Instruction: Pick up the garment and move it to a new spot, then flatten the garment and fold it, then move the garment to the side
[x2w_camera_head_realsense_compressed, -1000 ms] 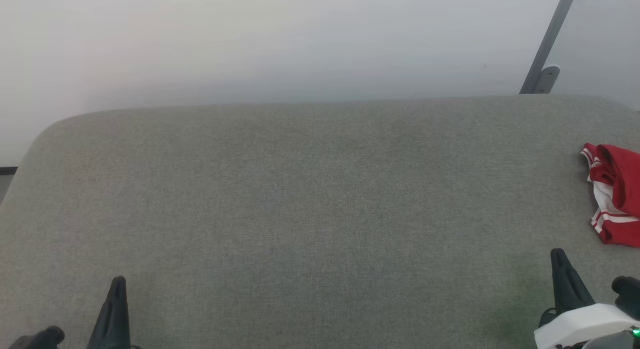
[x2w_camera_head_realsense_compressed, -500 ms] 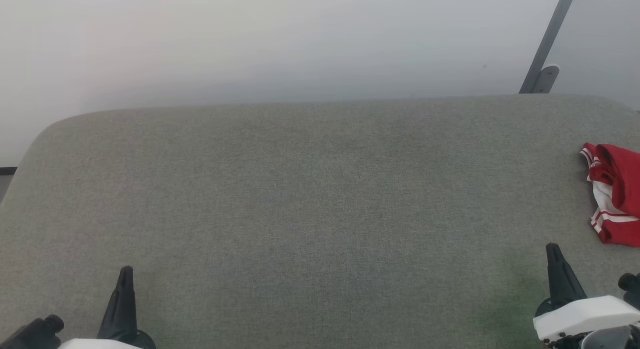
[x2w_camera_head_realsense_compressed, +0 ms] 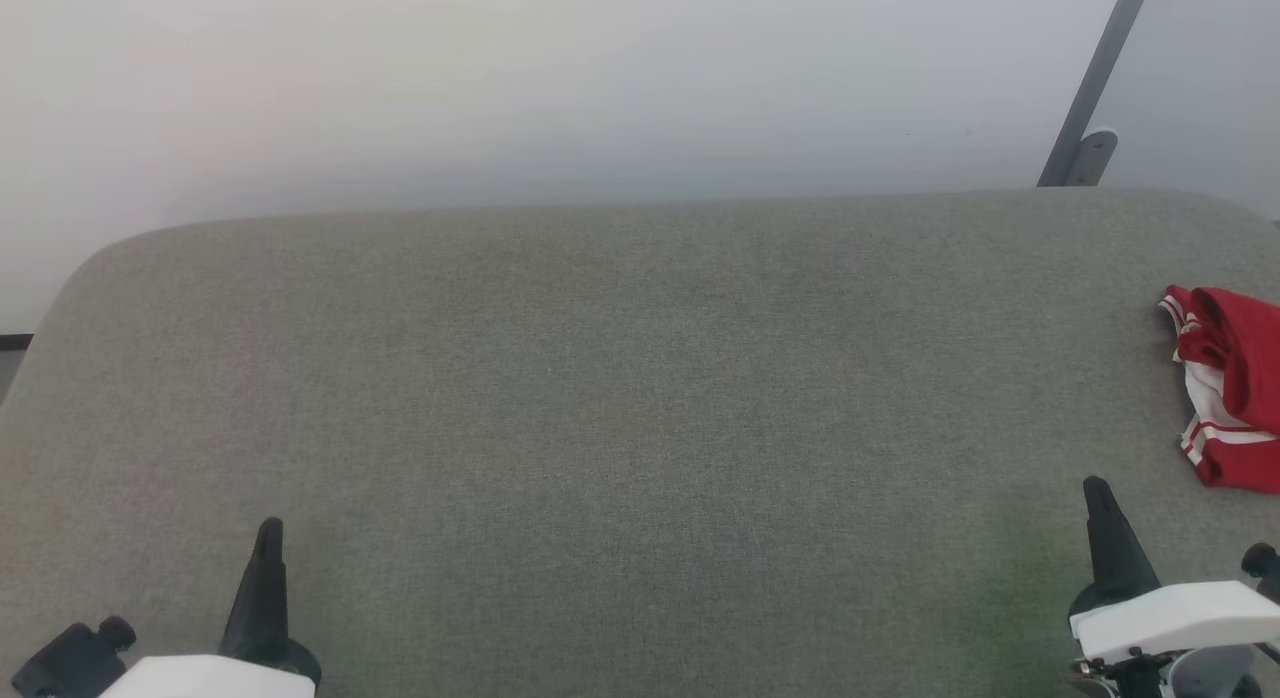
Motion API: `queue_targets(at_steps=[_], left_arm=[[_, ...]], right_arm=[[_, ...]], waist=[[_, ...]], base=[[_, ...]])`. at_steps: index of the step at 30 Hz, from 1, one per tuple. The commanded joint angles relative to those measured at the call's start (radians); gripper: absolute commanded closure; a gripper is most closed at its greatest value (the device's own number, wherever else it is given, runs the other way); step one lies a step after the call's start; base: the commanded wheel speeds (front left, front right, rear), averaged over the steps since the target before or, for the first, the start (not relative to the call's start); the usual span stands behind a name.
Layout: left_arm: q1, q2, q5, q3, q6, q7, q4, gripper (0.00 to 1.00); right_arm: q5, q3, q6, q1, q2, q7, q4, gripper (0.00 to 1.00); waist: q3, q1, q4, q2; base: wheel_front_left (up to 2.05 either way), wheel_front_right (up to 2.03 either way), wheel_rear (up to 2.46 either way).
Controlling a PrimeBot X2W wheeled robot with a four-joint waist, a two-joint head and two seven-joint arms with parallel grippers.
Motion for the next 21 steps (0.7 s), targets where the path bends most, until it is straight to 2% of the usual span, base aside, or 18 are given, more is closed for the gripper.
queue_targets(at_steps=[1,21], left_arm=[[-0.032,0.006,-0.030,0.001,-0.001,0.010,-0.007,1.00],[-0.080,-0.021,-0.230,-0.005,-0.001,0.073,0.025,1.00]], right_arm=[[0.033,-0.001,0.000,-0.028,0.000,0.010,-0.019,1.00],[0.256,-0.001,0.000,-0.045,0.021,0.071,-0.028,1.00]], waist=[[0.000,0.0000,0.000,-0.0001],[0.000,0.0000,-0.002,-0.0001]], base=[[0.00,0.00,0.00],[0.00,0.00,0.00]])
